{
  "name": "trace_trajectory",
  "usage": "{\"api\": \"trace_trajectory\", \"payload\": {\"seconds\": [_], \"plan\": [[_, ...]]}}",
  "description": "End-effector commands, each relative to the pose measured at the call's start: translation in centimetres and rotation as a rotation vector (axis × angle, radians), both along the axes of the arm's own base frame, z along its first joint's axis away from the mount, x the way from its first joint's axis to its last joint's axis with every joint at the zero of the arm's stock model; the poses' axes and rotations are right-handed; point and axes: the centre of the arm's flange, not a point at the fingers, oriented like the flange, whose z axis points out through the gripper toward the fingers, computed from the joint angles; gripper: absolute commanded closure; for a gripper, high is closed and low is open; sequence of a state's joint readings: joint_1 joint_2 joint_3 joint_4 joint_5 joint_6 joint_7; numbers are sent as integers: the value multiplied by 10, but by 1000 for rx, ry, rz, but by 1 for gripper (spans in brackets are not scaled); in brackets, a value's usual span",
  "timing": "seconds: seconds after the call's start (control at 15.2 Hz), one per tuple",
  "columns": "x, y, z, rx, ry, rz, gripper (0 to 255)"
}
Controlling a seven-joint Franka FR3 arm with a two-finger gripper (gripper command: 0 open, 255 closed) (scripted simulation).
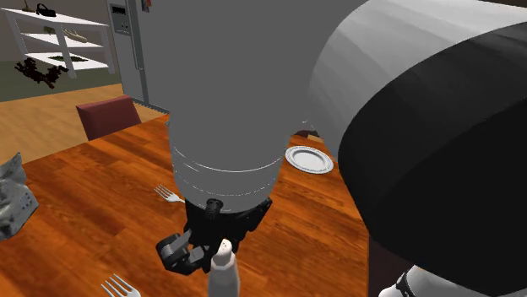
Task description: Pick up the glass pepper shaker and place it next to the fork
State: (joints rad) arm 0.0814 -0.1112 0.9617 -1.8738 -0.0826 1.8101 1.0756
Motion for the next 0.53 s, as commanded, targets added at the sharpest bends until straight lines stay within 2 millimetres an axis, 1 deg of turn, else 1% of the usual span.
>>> {"api": "trace_trajectory", "payload": {"seconds": [0.0,0.46], "plan": [[1,0,-10,0,0,0,255],[1,0,-47,0,0,0,255]]}}
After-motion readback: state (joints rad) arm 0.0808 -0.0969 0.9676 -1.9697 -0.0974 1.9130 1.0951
